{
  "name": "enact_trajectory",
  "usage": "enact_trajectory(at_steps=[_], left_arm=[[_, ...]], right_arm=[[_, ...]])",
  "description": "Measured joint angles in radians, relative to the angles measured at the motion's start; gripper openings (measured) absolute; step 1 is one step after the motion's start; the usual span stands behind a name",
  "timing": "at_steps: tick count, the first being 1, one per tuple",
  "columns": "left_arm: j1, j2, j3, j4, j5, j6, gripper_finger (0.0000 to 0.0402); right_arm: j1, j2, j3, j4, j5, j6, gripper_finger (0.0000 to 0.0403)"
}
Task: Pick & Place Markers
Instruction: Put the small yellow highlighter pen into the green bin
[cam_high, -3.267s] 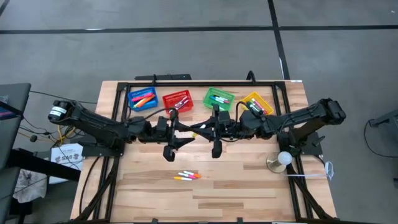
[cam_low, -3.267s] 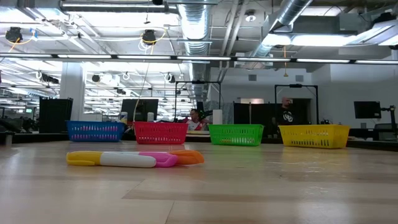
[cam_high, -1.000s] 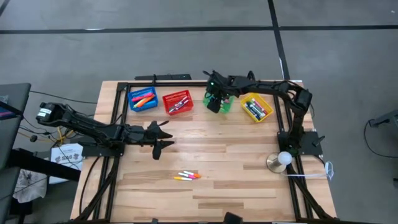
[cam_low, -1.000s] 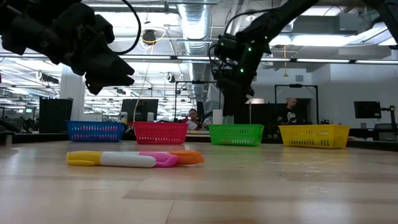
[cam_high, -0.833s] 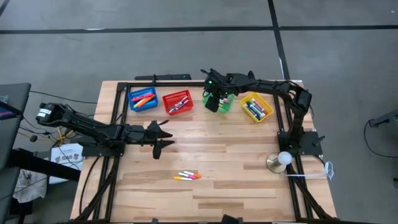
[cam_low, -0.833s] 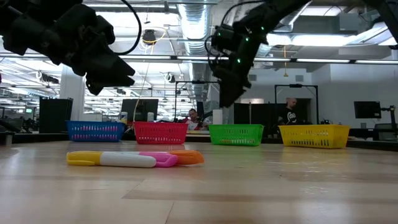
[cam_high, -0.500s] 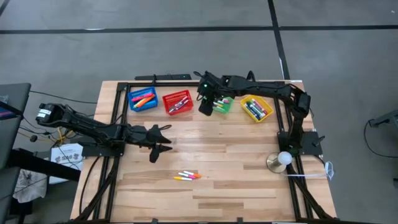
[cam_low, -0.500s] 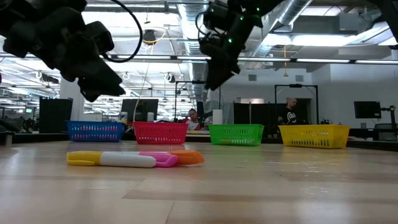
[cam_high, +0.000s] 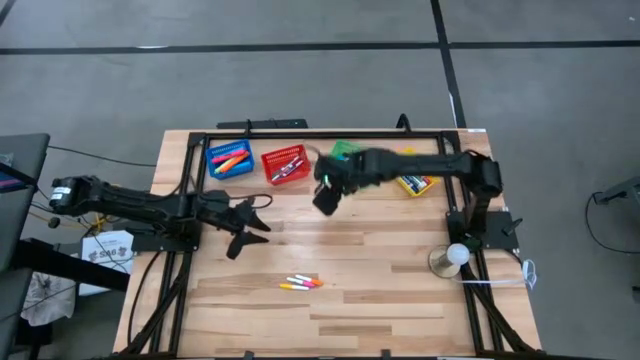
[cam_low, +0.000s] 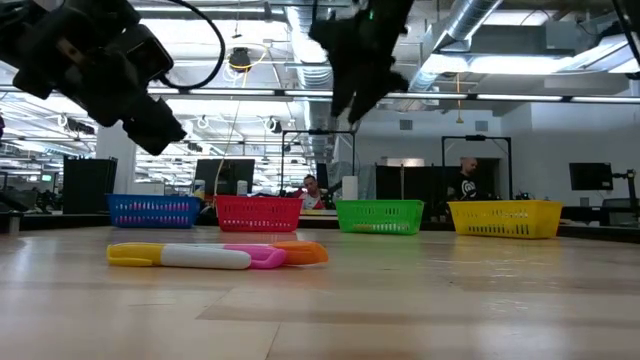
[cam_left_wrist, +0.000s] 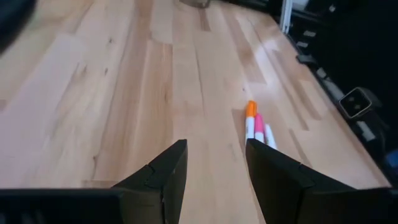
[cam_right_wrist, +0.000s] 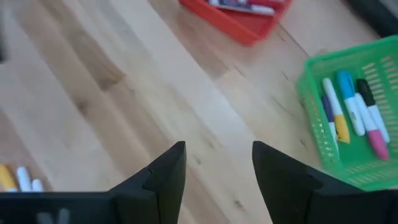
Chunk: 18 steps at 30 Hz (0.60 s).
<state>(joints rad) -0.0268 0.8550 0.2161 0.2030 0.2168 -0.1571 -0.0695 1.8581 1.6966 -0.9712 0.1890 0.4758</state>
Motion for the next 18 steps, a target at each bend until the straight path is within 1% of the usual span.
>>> enact_trajectory(at_steps=[3, 5, 7, 9, 10, 12, 15, 16, 17, 18], left_arm=[[-0.051, 0.031, 0.000, 0.006, -0.045, -0.013, 0.0163], [-0.105, 0.064, 0.005, 0.016, -0.100, -0.069, 0.0163], [-0.164, 0.113, 0.032, 0.017, -0.172, -0.131, 0.0163], [-0.222, 0.175, 0.070, 0.015, -0.225, -0.144, 0.0163], [-0.252, 0.215, 0.094, 0.012, -0.247, -0.144, 0.0163], [-0.299, 0.298, 0.148, 0.006, -0.297, -0.145, 0.0163], [-0.345, 0.432, 0.233, 0.002, -0.366, -0.165, 0.0163], [-0.356, 0.475, 0.256, -0.003, -0.382, -0.189, 0.0163], [-0.364, 0.517, 0.280, -0.005, -0.388, -0.221, 0.0163], [-0.370, 0.557, 0.303, -0.006, -0.389, -0.253, 0.0163]], right_arm=[[0.111, -0.016, 0.000, -0.001, 0.145, 0.043, 0.0176], [0.179, -0.022, 0.000, -0.034, 0.265, 0.047, 0.0175], [0.233, -0.022, 0.001, -0.101, 0.398, 0.047, 0.0174], [0.271, -0.022, 0.000, -0.206, 0.525, 0.068, 0.0173], [0.287, -0.022, 0.000, -0.263, 0.573, 0.108, 0.0173], [0.312, -0.022, 0.000, -0.383, 0.635, 0.221, 0.0173], [0.373, -0.029, 0.000, -0.561, 0.741, 0.380, 0.0176], [0.400, -0.033, 0.000, -0.596, 0.785, 0.429, 0.0176], [0.426, -0.039, -0.003, -0.594, 0.828, 0.457, 0.0176], [0.456, -0.056, -0.019, -0.587, 0.853, 0.452, 0.0175]])
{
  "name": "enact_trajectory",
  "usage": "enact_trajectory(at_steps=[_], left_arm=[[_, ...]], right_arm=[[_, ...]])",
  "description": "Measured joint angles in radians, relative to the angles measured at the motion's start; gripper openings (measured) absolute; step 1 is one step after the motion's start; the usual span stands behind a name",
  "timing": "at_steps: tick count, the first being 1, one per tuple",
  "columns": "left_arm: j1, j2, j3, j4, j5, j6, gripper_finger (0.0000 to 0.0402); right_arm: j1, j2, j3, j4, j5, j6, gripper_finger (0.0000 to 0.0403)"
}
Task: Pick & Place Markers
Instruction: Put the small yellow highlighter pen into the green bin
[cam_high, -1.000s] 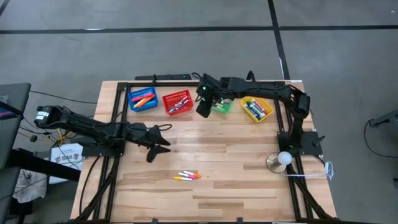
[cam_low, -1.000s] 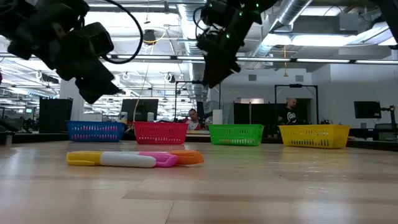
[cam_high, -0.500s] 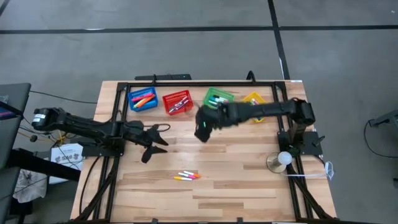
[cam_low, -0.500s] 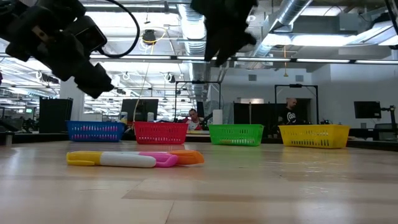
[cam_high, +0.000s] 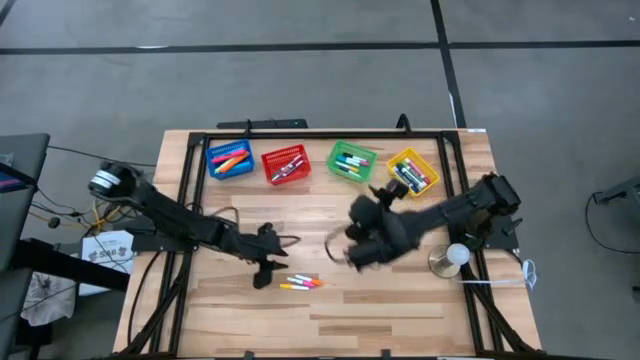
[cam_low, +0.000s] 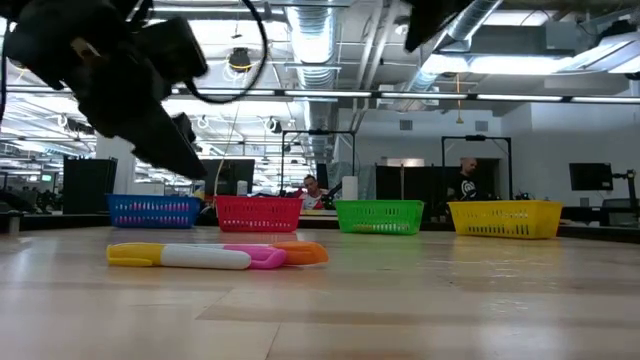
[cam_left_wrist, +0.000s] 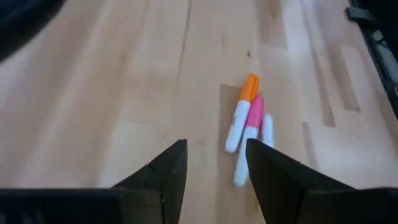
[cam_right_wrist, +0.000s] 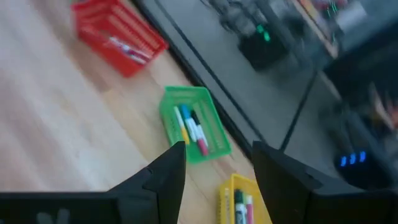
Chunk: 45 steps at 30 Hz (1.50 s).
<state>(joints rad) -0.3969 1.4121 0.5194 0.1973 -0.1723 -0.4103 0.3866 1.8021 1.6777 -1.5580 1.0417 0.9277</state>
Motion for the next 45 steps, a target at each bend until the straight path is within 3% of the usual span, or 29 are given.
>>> enact_trajectory(at_steps=[5, 9, 17, 23, 36, 45], left_arm=[[-0.047, 0.136, 0.093, -0.001, 0.053, -0.106, 0.0163], [-0.101, 0.182, 0.141, -0.010, 0.028, -0.171, 0.0163], [-0.161, 0.238, 0.196, -0.172, -0.042, -0.349, 0.0163], [-0.165, 0.255, 0.208, -0.192, -0.047, -0.463, 0.0163], [-0.213, 0.257, 0.214, -0.243, -0.022, -0.460, 0.0163], [-0.201, 0.259, 0.214, -0.287, -0.100, -0.322, 0.0163]], right_arm=[[0.101, -0.082, -0.058, -0.009, 0.035, -0.093, 0.0173], [0.146, -0.189, -0.146, 0.013, 0.084, -0.113, 0.0175], [0.202, -0.341, -0.335, 0.291, -0.048, -0.122, 0.0173], [0.268, -0.352, -0.398, 0.420, -0.053, -0.107, 0.0175], [0.298, -0.276, -0.400, 0.470, -0.052, -0.028, 0.0175], [0.259, -0.247, -0.400, 0.516, -0.069, -0.028, 0.0173]])
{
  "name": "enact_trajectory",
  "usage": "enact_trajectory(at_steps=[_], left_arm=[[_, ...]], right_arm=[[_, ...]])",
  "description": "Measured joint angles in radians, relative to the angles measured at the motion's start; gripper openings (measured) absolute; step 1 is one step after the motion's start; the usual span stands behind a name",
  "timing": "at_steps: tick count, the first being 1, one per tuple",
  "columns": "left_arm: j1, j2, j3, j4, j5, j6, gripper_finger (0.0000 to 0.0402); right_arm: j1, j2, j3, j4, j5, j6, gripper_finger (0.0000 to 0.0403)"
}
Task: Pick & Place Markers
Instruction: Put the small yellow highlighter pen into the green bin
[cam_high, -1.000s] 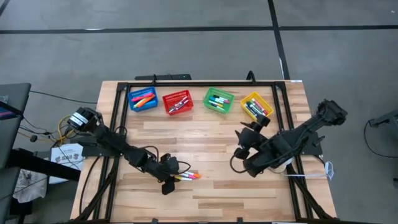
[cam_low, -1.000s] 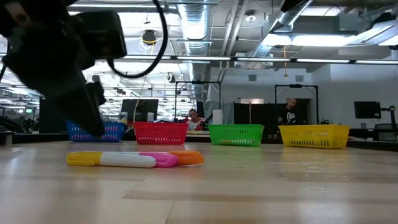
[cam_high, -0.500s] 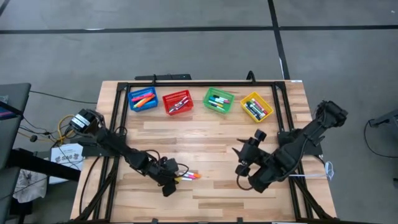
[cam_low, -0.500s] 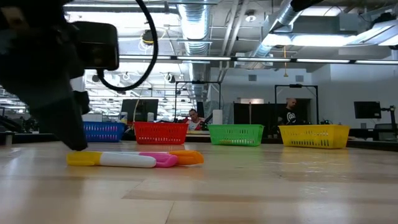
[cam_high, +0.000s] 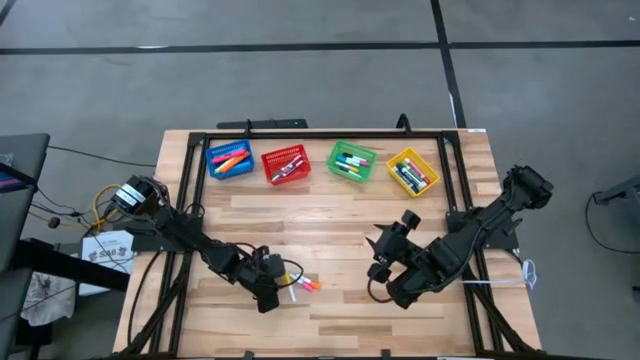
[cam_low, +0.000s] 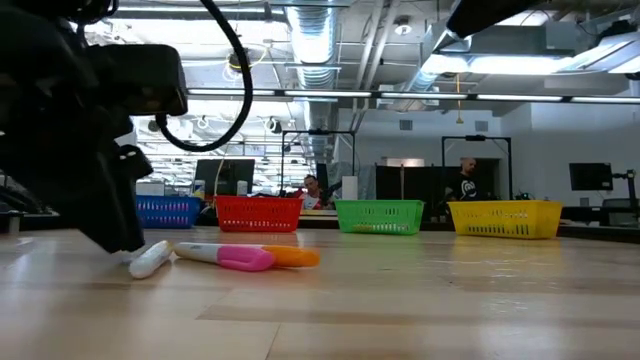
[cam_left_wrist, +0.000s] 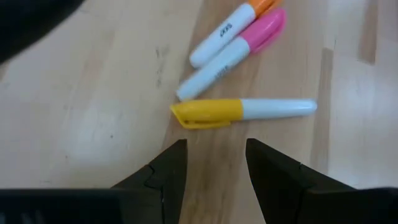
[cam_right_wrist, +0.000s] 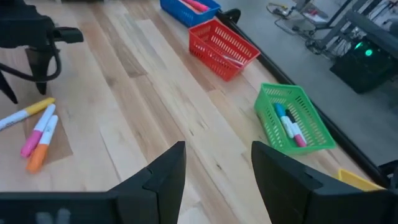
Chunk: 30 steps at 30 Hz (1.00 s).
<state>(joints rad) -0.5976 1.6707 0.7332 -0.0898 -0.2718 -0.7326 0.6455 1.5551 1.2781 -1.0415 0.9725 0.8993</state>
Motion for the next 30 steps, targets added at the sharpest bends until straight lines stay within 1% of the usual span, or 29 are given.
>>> enact_trajectory(at_steps=[4, 11, 16, 19, 21, 22, 24, 28, 30], left_arm=[[-0.001, 0.000, 0.001, 0.000, 0.002, 0.070, 0.0163], [-0.039, 0.000, 0.003, 0.014, 0.010, 0.223, 0.0163], [-0.066, 0.000, 0.014, 0.025, -0.019, 0.462, 0.0163], [-0.063, 0.000, 0.030, 0.032, -0.075, 0.622, 0.0163], [-0.052, 0.000, 0.037, 0.035, -0.125, 0.695, 0.0163], [-0.044, 0.000, 0.039, 0.041, -0.133, 0.724, 0.0163], [-0.024, 0.000, 0.039, 0.045, -0.124, 0.769, 0.0163], [0.018, 0.000, 0.039, 0.044, -0.026, 0.855, 0.0163], [0.030, 0.000, 0.039, 0.044, -0.004, 0.890, 0.0163]], right_arm=[[-0.011, 0.004, 0.000, 0.012, -0.012, 0.000, 0.0175], [-0.013, 0.004, 0.000, 0.021, -0.031, 0.000, 0.0174], [-0.013, 0.004, 0.000, 0.018, -0.031, -0.001, 0.0174], [-0.017, 0.004, 0.000, 0.019, -0.031, -0.001, 0.0176], [-0.027, 0.004, 0.000, 0.022, -0.031, 0.000, 0.0176], [-0.033, 0.004, 0.000, 0.025, -0.031, 0.000, 0.0176], [-0.046, 0.004, 0.000, 0.030, -0.031, 0.000, 0.0174], [-0.074, 0.004, 0.000, 0.037, -0.031, 0.004, 0.0173], [-0.087, 0.004, 0.000, 0.039, -0.032, 0.024, 0.0174]])
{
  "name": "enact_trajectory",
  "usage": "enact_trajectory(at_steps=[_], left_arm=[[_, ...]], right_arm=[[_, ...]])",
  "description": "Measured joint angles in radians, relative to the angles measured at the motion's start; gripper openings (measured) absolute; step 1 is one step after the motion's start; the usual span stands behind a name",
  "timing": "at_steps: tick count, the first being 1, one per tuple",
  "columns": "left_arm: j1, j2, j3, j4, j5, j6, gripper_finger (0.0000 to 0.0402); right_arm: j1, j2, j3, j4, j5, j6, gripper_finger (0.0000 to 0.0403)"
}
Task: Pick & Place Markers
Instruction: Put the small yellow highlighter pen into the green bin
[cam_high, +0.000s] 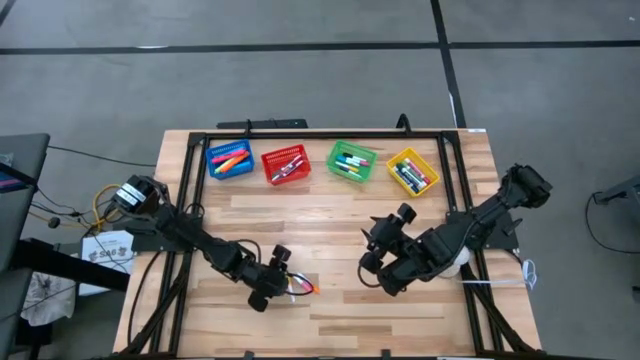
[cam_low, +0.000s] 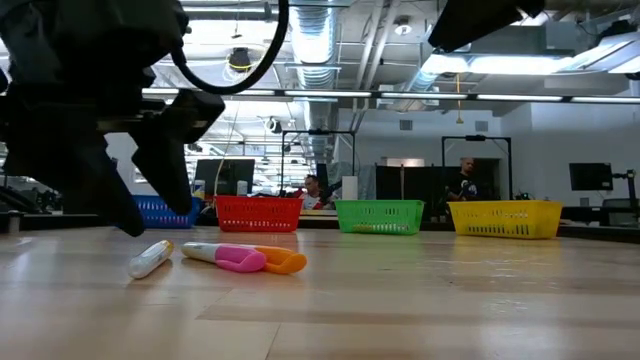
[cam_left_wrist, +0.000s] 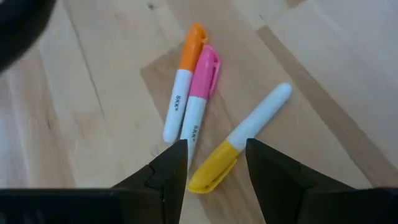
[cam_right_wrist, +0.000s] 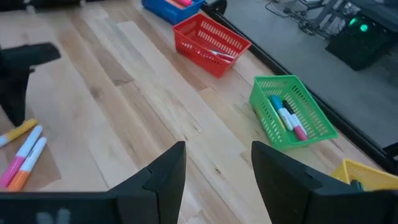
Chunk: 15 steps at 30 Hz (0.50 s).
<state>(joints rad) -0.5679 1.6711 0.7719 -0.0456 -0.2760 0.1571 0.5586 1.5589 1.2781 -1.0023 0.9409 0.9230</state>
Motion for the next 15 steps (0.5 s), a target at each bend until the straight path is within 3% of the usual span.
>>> enact_trajectory(at_steps=[8, 15], left_arm=[[0.032, 0.000, 0.000, 0.000, 0.150, 0.147, 0.0163], [0.069, 0.000, -0.026, 0.006, 0.157, 0.183, 0.0163]], right_arm=[[-0.033, 0.000, 0.000, 0.031, 0.000, 0.028, 0.0174], [-0.046, 0.000, 0.000, 0.043, 0.000, 0.028, 0.0175]])
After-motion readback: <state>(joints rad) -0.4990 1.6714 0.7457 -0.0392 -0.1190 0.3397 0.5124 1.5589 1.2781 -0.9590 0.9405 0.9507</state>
